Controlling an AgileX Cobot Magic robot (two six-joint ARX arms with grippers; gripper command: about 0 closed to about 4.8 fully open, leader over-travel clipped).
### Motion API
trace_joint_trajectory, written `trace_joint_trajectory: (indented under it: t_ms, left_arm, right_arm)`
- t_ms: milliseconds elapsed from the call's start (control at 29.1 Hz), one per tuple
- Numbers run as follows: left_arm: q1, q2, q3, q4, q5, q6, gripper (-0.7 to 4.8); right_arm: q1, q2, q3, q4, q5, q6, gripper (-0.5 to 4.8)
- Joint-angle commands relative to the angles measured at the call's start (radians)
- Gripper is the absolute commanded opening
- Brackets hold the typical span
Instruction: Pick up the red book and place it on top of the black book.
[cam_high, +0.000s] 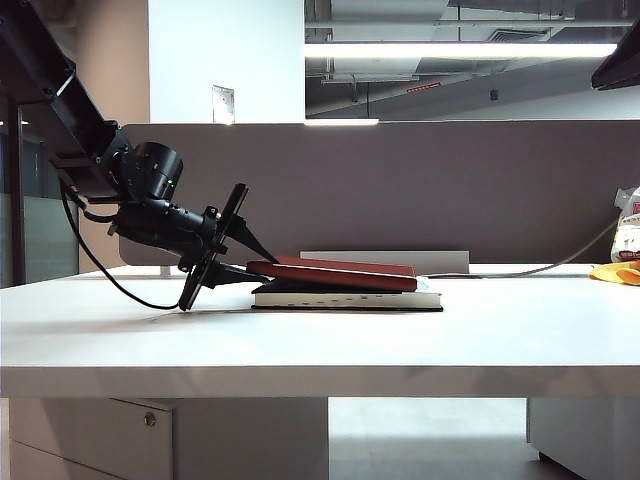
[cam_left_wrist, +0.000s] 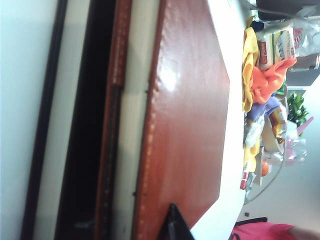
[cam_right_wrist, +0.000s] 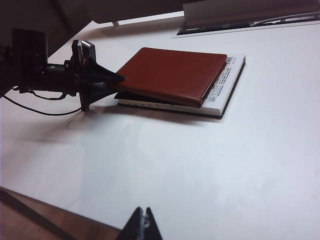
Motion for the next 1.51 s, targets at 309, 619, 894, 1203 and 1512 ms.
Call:
trace_joint_trajectory:
  t_ms: [309, 619, 894, 1203, 1512]
  left_arm:
    - [-0.009, -0.010, 0.224, -0.434, -0.151, 0.377, 1.29]
    - [-0.027, -0.010, 0.254, -0.589, -0.269, 0.516, 1.29]
    - [-0.063, -0.010, 0.254, -0.619, -0.294, 0.575, 1.32]
    - [-0.069, -0.010, 0.254, -0.640, -0.376, 0.583, 3.91]
    - [-0.069, -0.011, 0.255, -0.707, -0.446, 0.655, 3.90]
  right_arm:
    - [0.000, -0.002, 0.006, 0.015, -0.001, 0.001, -0.02]
    - [0.000, -0.002, 0.006, 0.006, -0.002, 0.001, -0.02]
    - [0.000, -0.002, 0.006, -0.002, -0.002, 0.001, -0.02]
    - [0.000, -0.002, 0.006, -0.028, -0.003, 0.001, -0.02]
    - [0.000, -0.001, 0.006, -0.028, -0.005, 0.001, -0.02]
